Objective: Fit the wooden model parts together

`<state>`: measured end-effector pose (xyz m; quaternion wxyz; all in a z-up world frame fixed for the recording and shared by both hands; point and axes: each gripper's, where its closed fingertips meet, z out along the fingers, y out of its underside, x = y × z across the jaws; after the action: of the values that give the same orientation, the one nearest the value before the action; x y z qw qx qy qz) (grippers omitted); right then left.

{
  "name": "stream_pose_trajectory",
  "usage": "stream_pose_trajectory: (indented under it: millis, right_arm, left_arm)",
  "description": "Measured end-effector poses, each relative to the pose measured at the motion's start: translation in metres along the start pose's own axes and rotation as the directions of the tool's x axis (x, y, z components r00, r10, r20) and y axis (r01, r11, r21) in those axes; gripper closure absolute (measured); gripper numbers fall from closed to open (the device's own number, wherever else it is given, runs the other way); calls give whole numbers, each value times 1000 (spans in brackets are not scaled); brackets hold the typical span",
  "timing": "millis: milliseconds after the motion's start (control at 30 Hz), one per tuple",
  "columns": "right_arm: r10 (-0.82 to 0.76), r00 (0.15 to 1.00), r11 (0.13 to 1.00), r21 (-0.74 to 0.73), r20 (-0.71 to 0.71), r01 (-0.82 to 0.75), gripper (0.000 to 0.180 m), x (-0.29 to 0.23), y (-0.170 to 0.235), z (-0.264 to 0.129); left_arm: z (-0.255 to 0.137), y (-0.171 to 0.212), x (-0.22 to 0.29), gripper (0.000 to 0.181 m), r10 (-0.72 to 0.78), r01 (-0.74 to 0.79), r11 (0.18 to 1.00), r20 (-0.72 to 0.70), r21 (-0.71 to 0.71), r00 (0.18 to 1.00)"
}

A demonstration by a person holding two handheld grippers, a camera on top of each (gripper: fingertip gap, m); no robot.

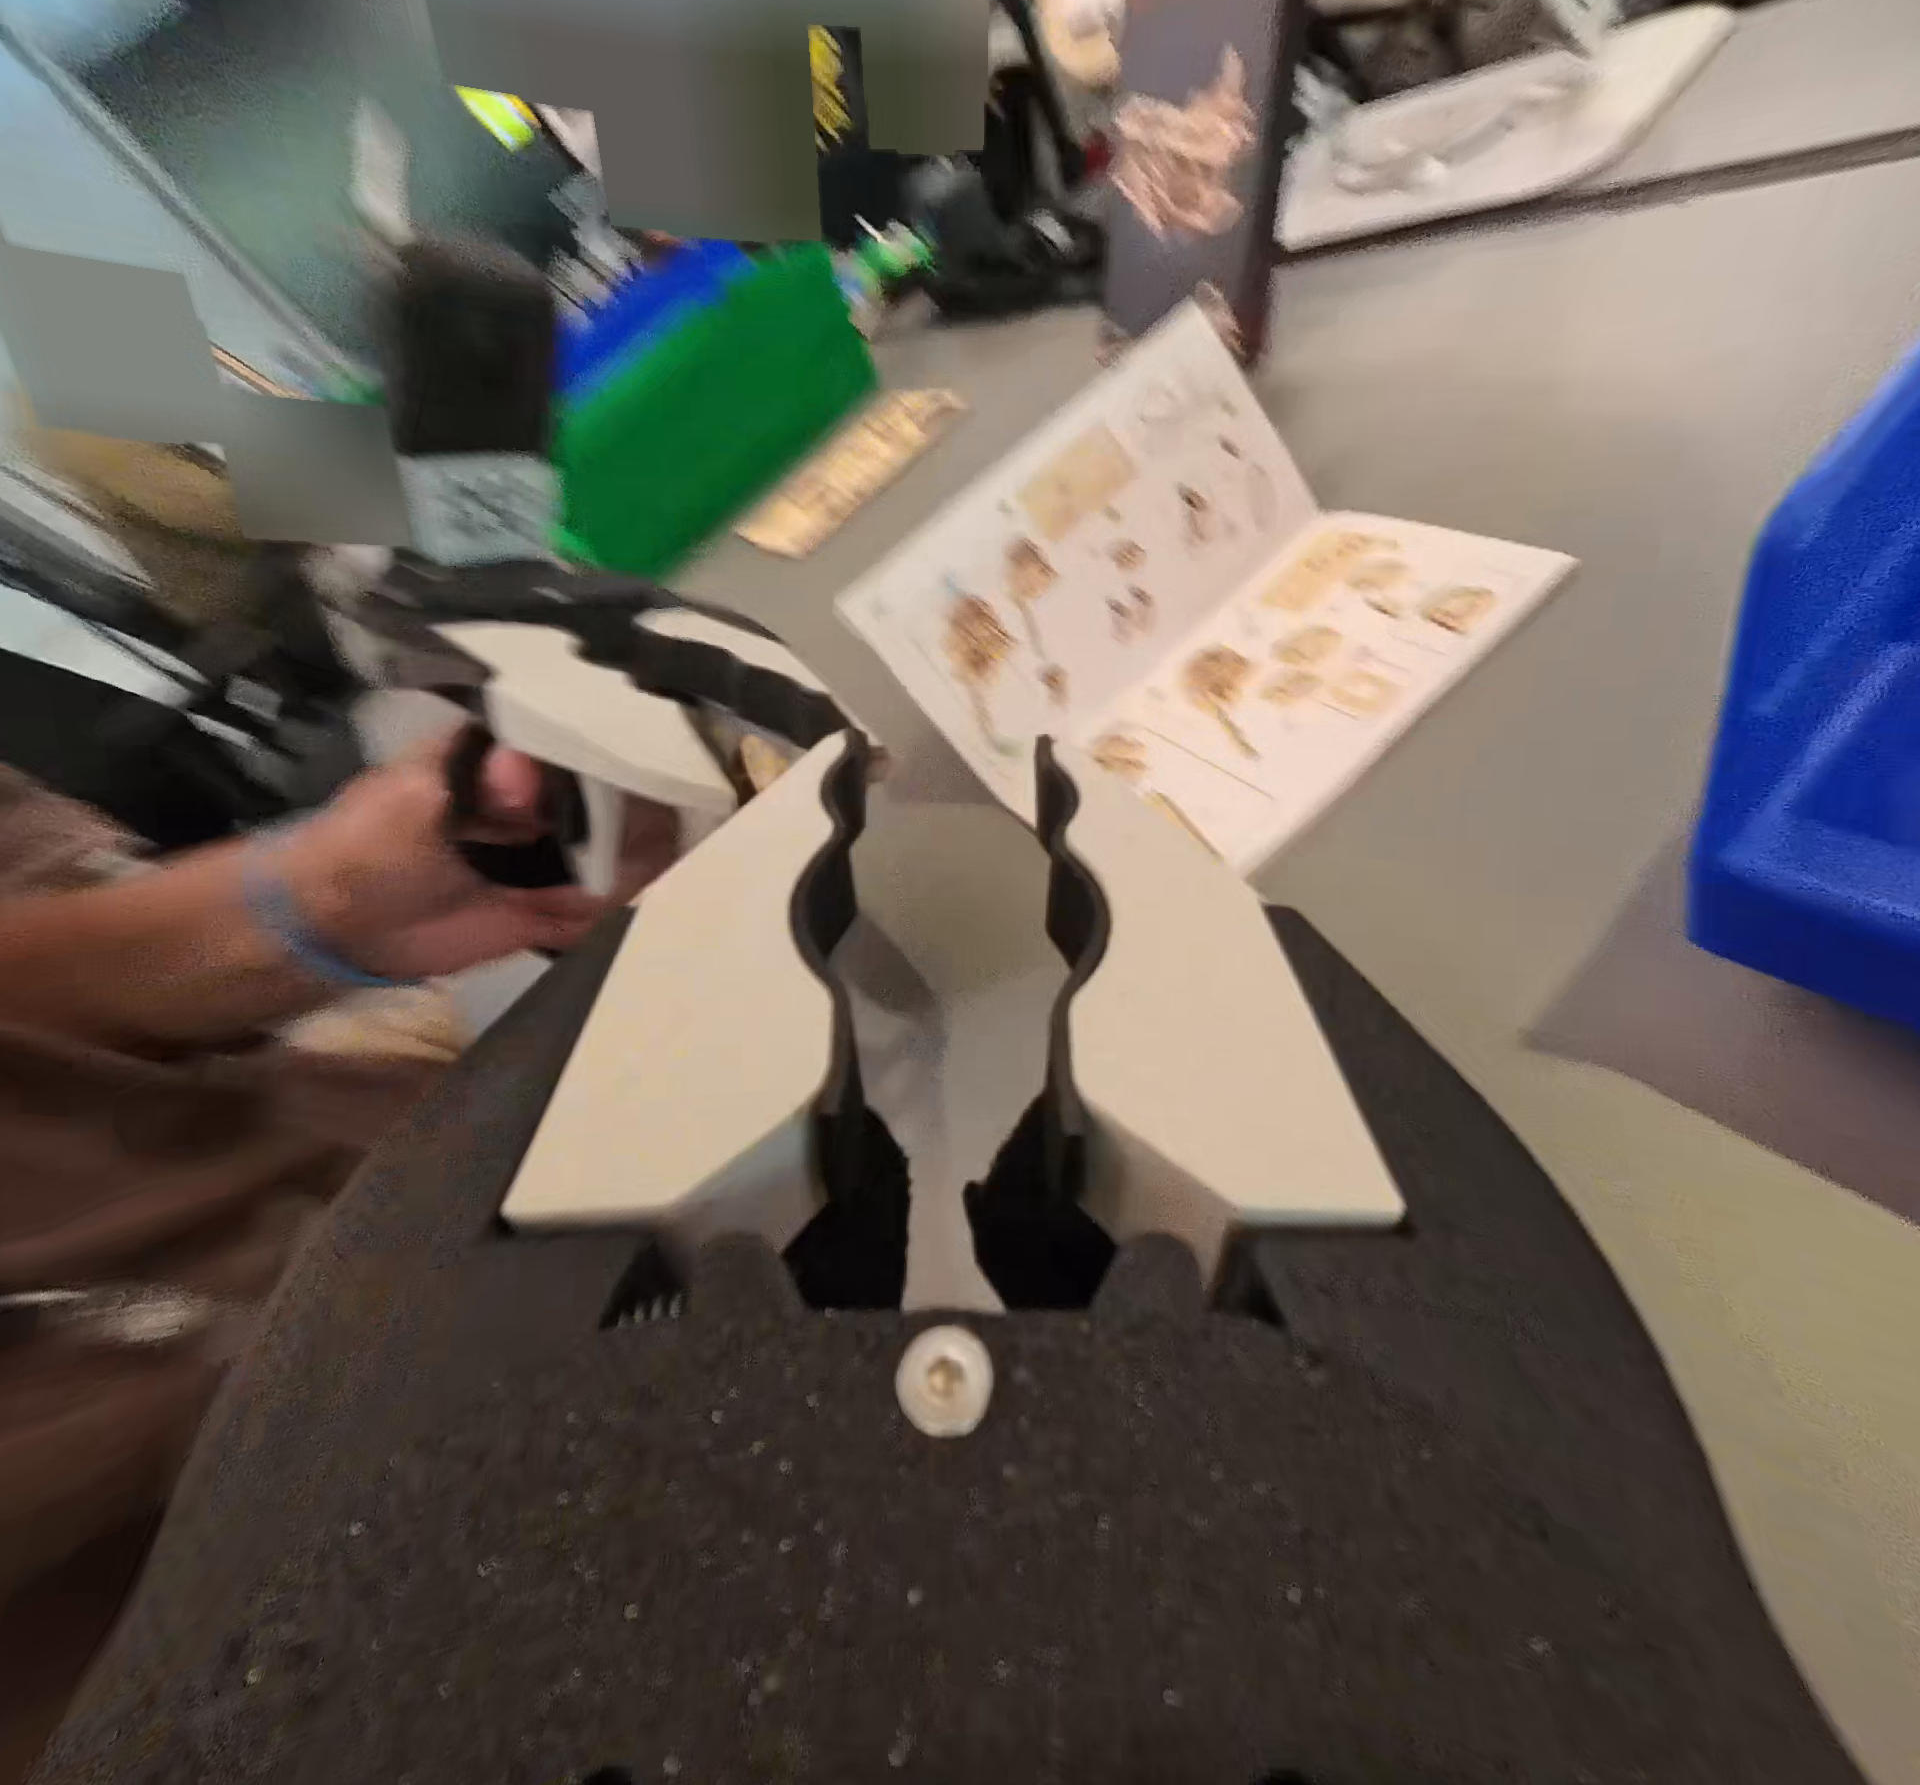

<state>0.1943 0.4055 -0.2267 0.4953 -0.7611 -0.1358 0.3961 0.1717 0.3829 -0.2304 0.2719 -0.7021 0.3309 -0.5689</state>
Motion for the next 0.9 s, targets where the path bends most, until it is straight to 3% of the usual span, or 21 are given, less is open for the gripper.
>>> stream_pose_trajectory:
  millis: [67, 167, 267, 433, 900]
  right_arm:
    - [144, 968, 980, 108, 208, -169, 148, -20, -23, -12]
    - [315, 828, 903, 122, 463, -412, 140, -36, -40, -24]
    - [352, 759, 876, 92, 548, -473, 138, -49, -42, -21]
    - [339, 769, 895, 66, 542, -442, 131, -71, -38, 0]
    - [373, 795, 882, 85, 478, -464, 147, -58, -32, 5]
  left_arm:
    - [-16, -26, 22, 148, -51, 78, 988, -197, 131, 979]
    - [-39, -50, 43, 149, -100, 211, 955, -442, 211, 892]
    - [-46, -58, 47, 149, -101, 254, 935, -503, 246, 858]
    - [-34, -49, 50, 149, -70, 188, 955, -445, 228, 893]
    - [-20, -37, 38, 149, 8, 38, 980, -234, 193, 972]
